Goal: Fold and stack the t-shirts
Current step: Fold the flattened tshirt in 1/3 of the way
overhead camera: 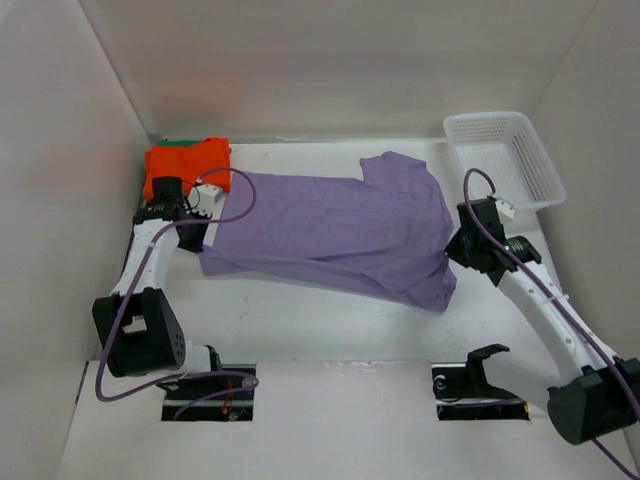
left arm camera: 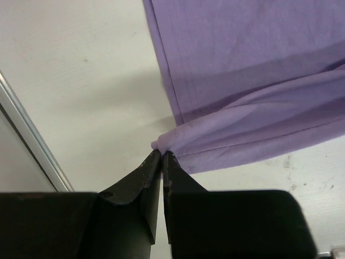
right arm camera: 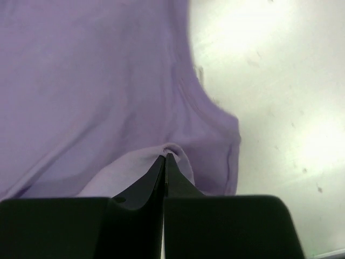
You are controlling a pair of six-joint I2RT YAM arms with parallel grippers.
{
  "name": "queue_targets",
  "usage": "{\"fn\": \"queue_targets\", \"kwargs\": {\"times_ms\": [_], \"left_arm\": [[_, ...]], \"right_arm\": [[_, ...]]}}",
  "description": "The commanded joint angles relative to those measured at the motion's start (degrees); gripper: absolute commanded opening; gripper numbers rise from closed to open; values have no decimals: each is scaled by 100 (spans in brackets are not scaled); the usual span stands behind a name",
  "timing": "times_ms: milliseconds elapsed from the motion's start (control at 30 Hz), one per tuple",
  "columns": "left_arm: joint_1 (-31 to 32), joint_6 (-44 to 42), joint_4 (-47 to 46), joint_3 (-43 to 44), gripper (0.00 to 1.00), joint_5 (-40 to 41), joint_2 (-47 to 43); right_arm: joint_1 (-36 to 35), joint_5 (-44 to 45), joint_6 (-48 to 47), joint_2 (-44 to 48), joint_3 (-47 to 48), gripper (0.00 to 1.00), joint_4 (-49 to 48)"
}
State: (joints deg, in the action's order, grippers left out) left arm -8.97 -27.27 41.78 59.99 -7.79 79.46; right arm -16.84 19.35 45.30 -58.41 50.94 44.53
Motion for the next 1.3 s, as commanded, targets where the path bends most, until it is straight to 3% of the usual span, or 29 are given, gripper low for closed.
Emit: {"fn": "queue_targets", "kwargs": {"times_ms": [0,533,1033,1267], "left_arm": [[31,160,-21,434,3,-108,227],[435,538,-38,1551,4,216,1677],[629,600,-91,2034,6,533,2231],[577,687,-222,2298,14,559,2609]], "right_arm": [[220,-371,-1074,-389,609,0,-1025],[660,-520,-2517,-2727,2675,0,-1289],[1030,-784,-2938,-3685,3369,0,-1202],[942,-661,-2948,-4345,3932,6,-1026]]}}
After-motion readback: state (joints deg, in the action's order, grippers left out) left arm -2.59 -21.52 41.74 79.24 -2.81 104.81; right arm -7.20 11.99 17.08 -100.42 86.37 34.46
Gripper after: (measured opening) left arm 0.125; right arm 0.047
